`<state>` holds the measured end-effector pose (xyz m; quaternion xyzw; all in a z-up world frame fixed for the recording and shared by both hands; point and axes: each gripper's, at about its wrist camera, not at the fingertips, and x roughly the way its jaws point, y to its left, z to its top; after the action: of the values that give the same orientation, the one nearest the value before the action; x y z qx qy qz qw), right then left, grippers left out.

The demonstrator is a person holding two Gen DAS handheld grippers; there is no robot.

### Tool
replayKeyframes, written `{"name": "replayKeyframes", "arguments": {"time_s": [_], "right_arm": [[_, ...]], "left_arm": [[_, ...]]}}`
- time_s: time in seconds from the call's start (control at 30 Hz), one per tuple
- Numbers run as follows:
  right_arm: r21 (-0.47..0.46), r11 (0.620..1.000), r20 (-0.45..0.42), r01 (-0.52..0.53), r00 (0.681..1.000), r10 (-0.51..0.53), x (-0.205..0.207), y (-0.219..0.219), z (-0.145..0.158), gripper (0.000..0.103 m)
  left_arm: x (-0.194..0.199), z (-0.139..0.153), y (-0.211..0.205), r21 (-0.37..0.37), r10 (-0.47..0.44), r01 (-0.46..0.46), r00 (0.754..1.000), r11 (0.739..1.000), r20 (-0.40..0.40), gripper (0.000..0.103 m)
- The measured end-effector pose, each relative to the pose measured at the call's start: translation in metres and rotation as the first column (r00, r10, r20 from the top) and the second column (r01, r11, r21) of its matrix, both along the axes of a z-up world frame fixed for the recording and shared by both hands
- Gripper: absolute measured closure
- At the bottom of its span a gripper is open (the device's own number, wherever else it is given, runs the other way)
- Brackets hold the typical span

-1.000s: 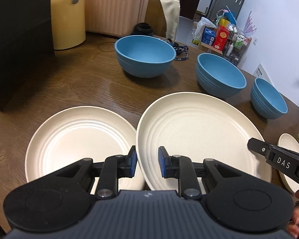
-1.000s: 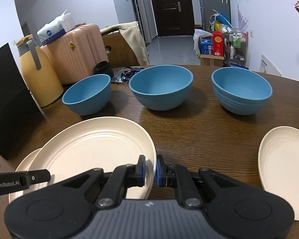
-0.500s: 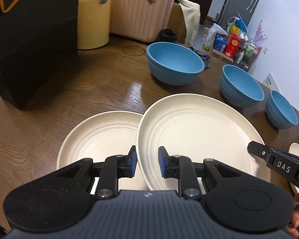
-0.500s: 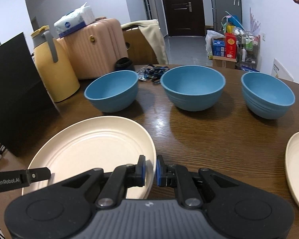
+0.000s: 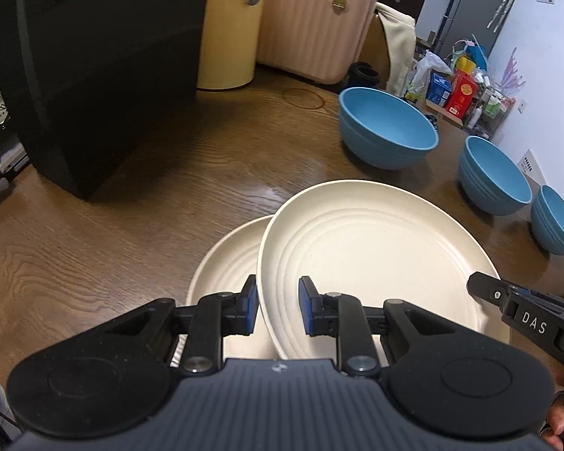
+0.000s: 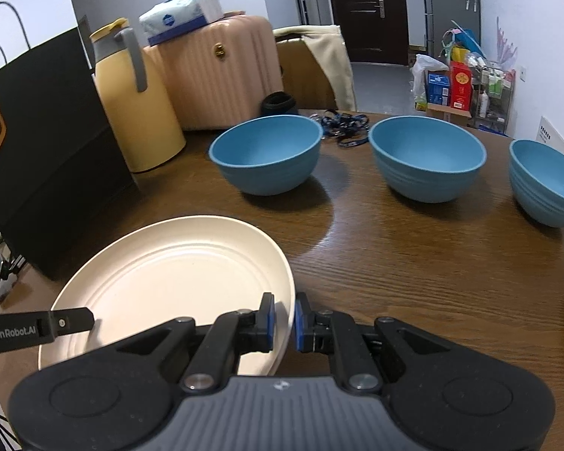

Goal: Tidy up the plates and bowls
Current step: 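Lower the left tool's plate onto the cream plate while the right tool holds its plate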

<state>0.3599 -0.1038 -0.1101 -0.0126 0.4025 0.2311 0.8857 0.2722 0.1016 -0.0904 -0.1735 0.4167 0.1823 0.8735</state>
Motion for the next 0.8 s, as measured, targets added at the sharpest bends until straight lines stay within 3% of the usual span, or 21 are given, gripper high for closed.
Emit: {"name": "replayKeyframes", "arguments": {"time_s": [0.8], "right_arm": [[-0.076,0.997,-0.008,-0.034,0.999,0.034,-0.017,0.047,-0.017,0.092]], "left_arm": [[-0.01,-0.023,0.033,0.031,-0.018,0.02,0.998,0.999,-0.057,0.081]]}}
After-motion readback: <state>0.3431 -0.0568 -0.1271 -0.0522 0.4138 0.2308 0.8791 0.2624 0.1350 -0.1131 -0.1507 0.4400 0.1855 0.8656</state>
